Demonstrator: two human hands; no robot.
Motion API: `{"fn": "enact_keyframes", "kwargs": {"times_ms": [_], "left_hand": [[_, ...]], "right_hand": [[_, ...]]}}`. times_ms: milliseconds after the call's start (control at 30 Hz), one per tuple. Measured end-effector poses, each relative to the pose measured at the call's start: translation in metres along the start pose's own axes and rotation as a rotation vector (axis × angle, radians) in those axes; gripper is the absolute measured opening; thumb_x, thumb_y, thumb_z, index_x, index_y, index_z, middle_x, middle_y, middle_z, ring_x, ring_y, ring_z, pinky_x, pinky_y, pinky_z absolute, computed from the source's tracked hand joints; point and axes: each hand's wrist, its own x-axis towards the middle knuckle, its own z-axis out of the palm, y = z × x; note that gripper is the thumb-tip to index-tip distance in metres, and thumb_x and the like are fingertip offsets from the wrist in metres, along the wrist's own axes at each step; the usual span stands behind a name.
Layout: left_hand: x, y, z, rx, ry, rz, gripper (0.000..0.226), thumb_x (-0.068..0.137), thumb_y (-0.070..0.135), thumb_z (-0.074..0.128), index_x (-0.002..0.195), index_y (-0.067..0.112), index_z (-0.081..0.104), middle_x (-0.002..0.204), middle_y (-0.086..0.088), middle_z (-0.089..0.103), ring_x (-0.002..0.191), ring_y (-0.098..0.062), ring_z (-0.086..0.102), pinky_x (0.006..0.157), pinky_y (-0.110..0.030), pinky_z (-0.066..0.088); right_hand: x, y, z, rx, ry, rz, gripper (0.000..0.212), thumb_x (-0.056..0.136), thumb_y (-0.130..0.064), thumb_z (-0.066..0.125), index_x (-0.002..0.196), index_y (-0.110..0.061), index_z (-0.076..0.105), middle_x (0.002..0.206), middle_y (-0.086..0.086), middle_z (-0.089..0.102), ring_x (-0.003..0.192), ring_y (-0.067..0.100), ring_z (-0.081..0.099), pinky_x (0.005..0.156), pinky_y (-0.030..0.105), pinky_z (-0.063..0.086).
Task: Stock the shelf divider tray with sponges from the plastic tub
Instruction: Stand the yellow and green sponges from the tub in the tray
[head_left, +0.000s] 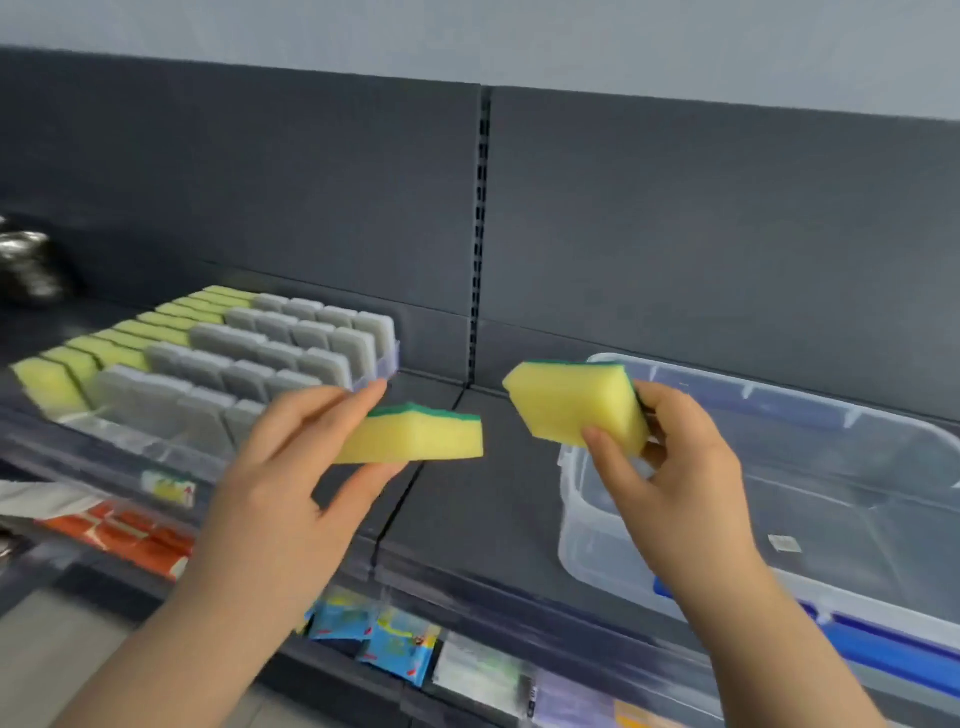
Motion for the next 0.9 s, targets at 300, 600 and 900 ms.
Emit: {"fn": "enact_keyframes", "kwargs": {"times_ms": [300, 600, 900], "left_hand": [[-0.110, -0.119, -0.125, -0.064, 0.095, -0.374, 0.046, 0.077, 0.046, 0.066, 0.120, 0.048, 0.050, 0.118, 0.028, 0.050, 0.103, -0.011, 0.060, 0.079, -0.030, 0.050], [-0.129, -0.177, -0.169, -0.036, 0.124, -0.475, 0.044, 0.076, 0.037, 0.073, 0.116, 0.044, 0.055, 0.115, 0.027, 0.052, 0.105, -0.004, 0.056, 0.083, -0.022, 0.047], [-0.069, -0.278, -0.178, 0.048, 0.126, -0.454, 0.043, 0.077, 0.044, 0.066, 0.118, 0.044, 0.051, 0.116, 0.036, 0.046, 0.102, 0.005, 0.053, 0.079, -0.021, 0.048]], "right_hand": [[-0.059, -0.093, 0.144, 0.175, -0.219, -0.029, 0.045, 0.081, -0.028, 0.066, 0.104, -0.056, 0.040, 0.106, -0.023, 0.056, 0.092, 0.001, 0.057, 0.073, 0.014, 0.047], [-0.060, -0.141, 0.217, 0.185, -0.363, -0.098, 0.042, 0.082, -0.027, 0.062, 0.107, -0.054, 0.041, 0.110, -0.017, 0.057, 0.097, 0.000, 0.056, 0.074, 0.009, 0.046], [0.019, -0.162, 0.301, 0.246, -0.324, -0.075, 0.034, 0.078, -0.037, 0.060, 0.103, -0.055, 0.048, 0.106, -0.019, 0.060, 0.089, 0.002, 0.061, 0.070, 0.007, 0.046]]}}
